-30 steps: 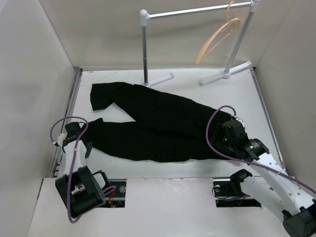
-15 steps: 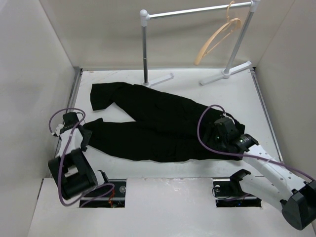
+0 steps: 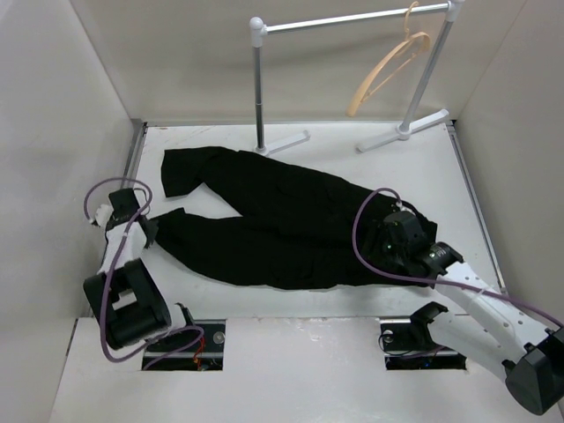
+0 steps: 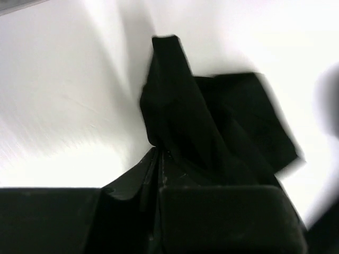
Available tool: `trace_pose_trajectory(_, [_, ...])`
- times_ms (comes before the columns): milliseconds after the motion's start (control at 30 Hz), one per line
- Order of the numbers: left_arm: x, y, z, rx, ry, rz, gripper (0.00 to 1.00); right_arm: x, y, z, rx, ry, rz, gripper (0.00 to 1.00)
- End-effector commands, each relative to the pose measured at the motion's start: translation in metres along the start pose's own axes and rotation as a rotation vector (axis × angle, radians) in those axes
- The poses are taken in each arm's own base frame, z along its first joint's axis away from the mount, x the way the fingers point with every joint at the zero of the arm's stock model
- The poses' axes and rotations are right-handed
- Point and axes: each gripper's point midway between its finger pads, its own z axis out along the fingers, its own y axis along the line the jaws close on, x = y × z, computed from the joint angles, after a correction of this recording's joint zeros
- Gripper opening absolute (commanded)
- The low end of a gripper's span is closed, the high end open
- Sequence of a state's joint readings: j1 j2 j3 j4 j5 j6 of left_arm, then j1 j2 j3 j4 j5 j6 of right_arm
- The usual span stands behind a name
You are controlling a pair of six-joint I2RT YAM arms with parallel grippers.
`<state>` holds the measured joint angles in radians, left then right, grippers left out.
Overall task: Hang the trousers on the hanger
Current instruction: Flatten out the trousers at the center of the board.
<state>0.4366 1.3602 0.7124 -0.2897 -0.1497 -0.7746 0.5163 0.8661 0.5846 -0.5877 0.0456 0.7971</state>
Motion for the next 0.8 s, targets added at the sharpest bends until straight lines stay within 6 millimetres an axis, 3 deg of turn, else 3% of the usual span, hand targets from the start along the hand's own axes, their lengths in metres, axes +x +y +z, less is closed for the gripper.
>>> trace_pose_trajectory(0, [-0.051, -0.07, -0.077, 0.256, -0.177, 0.005, 0.0, -0.013, 0.012, 0.0, -0.056, -0.051, 0.007, 0.65])
trace_pose_trajectory(133, [-0.056, -0.096, -0.152, 0.375, -0.267, 0.052, 0.0, -0.014, 0.016, 0.003, -0.072, -0.059, 0.012, 0.65])
trace_pose_trajectory(267, [-0.04, -0.092, -0.182, 0.415, -0.278, 0.109, 0.01, -0.014, 0.016, 0.007, -0.064, -0.052, 0.012, 0.67])
trace_pose_trajectory(300, [-0.037, -0.087, -0.181, 0.401, -0.279, 0.122, 0.01, -0.013, 0.016, 0.008, -0.061, -0.046, 0.008, 0.67])
trace_pose_trajectory(467, [-0.031, 0.008, -0.143, 0.139, -0.32, 0.09, 0.02, -0.005, 0.02, 0.011, -0.065, -0.018, -0.014, 0.7])
trace_pose_trajectory(600, [-0.021, 0.058, -0.114, -0.004, -0.286, 0.017, 0.08, 0.001, 0.014, 0.01, -0.056, -0.006, -0.021, 0.73])
trace_pose_trajectory(633, [-0.014, 0.067, -0.106, -0.038, -0.259, 0.013, 0.13, 0.002, 0.013, 0.01, -0.054, -0.004, -0.021, 0.74])
trace_pose_trajectory(700, [-0.004, 0.084, -0.096, -0.108, -0.228, -0.001, 0.31, 0.002, 0.009, 0.008, -0.042, -0.008, -0.019, 0.77])
trace_pose_trajectory(767, [-0.015, 0.089, -0.104, -0.131, -0.283, -0.036, 0.49, 0.001, 0.009, 0.004, -0.038, -0.011, -0.018, 0.79])
